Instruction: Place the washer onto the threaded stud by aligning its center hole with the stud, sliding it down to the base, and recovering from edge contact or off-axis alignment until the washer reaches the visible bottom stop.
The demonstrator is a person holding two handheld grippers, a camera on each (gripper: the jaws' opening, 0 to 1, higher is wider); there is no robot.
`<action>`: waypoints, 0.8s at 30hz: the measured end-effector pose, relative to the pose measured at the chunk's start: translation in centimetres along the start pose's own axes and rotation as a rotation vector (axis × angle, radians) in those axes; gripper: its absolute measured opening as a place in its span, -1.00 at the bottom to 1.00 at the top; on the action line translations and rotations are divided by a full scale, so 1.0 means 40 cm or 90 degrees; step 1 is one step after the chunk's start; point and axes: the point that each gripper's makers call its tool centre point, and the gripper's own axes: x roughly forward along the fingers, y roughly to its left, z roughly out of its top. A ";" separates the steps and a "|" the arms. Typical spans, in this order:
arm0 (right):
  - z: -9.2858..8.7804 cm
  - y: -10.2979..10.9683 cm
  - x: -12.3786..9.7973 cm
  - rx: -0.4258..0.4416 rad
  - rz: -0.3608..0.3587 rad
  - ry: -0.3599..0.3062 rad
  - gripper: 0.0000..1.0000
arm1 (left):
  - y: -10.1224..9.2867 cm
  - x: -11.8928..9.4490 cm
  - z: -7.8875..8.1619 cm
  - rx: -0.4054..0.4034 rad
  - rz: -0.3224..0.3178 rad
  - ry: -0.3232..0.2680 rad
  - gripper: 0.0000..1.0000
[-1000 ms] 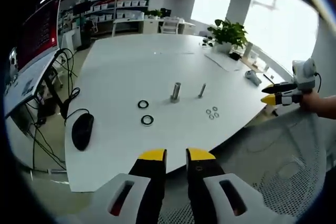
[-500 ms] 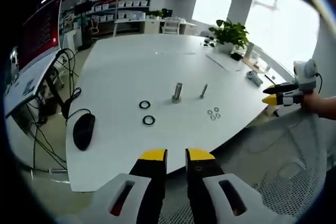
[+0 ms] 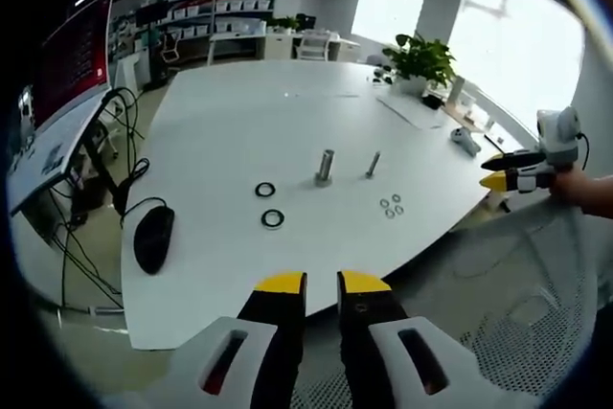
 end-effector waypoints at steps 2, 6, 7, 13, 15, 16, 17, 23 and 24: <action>0.002 -0.001 0.000 0.002 0.002 -0.001 -0.30 | -0.003 -0.002 0.000 0.000 0.001 0.000 -0.80; 0.003 -0.002 0.003 0.004 0.004 -0.001 -0.30 | -0.003 0.000 0.003 0.001 -0.001 -0.001 -0.80; 0.003 0.000 0.002 0.003 0.004 -0.001 -0.30 | 0.002 0.004 0.003 0.001 0.000 0.001 -0.80; 0.005 0.000 -0.003 0.004 0.005 0.000 -0.31 | 0.002 0.008 0.001 0.002 -0.002 0.004 -0.82; 0.004 0.003 -0.007 0.004 0.004 -0.001 -0.31 | 0.001 0.008 -0.001 0.004 -0.003 0.003 -0.82; 0.003 0.006 -0.010 0.004 0.004 -0.001 -0.31 | 0.000 0.007 -0.003 0.003 -0.001 0.004 -0.82; 0.002 0.007 -0.009 0.003 0.005 -0.001 -0.31 | -0.001 0.006 -0.003 0.002 -0.001 0.004 -0.82; 0.011 0.009 -0.013 0.009 0.005 -0.013 -0.31 | 0.003 0.008 0.000 0.000 0.000 0.001 -0.82; 0.011 0.009 -0.013 0.009 0.005 -0.013 -0.31 | 0.003 0.007 0.001 -0.001 0.001 -0.001 -0.82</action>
